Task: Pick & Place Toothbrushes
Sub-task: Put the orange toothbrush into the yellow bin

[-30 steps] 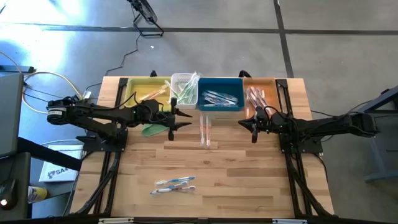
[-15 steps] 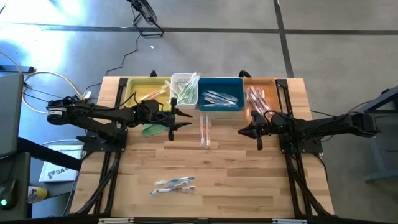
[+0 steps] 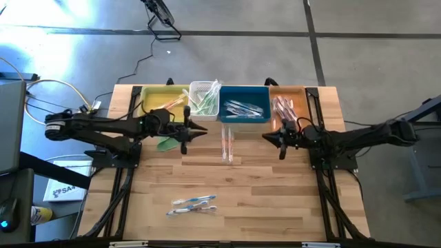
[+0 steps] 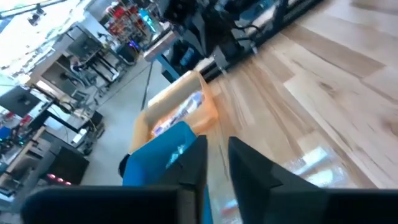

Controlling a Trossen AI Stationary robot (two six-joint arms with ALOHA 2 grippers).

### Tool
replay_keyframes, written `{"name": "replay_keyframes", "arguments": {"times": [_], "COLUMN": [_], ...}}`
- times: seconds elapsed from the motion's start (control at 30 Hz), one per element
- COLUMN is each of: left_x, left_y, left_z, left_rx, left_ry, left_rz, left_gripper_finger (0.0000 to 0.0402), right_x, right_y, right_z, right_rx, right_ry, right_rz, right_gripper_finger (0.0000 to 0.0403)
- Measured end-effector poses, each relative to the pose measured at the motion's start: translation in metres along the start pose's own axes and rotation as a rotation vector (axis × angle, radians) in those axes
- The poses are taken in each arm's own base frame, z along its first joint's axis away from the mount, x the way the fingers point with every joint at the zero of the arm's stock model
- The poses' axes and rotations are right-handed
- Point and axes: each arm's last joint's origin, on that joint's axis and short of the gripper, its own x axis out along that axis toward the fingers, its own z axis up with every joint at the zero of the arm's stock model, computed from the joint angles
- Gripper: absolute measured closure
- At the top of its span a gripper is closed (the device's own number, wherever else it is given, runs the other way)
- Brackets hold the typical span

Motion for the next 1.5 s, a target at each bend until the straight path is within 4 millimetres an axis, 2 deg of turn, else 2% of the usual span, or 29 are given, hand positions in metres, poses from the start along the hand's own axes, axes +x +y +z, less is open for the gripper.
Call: {"name": "replay_keyframes", "arguments": {"times": [0.17,0.33,0.47,0.67,0.9,1.23,1.5], "left_x": [-0.012,-0.026,-0.037,-0.05,-0.063,-0.068,-0.067], "left_y": [-0.002,-0.013,-0.022,-0.023,-0.023,-0.024,-0.026], "left_z": [-0.001,-0.014,-0.024,-0.025,-0.023,-0.02,-0.022], "left_rx": [0.025,0.045,0.047,0.064,0.094,0.099,0.046], "left_ry": [0.0,-0.087,-0.098,-0.108,-0.095,-0.173,-0.153], "left_rz": [-0.001,0.074,0.098,0.11,0.088,0.02,-0.004], "left_gripper_finger": [0.0395,0.0391,0.04,0.0399,0.0399,0.0399,0.0399], "right_x": [0.006,0.021,0.04,0.076,0.109,0.136,0.158], "right_y": [0.013,0.022,0.031,0.042,0.045,0.041,0.043], "right_z": [0.014,0.024,0.03,0.035,0.027,0.032,0.029], "right_rx": [-0.028,-0.042,-0.053,-0.055,0.01,0.107,0.122], "right_ry": [0.002,0.015,0.043,0.116,0.251,0.168,0.235], "right_rz": [-0.077,-0.142,-0.169,-0.217,-0.401,-0.551,-0.456], "right_gripper_finger": [0.0399,0.0399,0.0399,0.0399,0.0399,0.0399,0.0399]}}
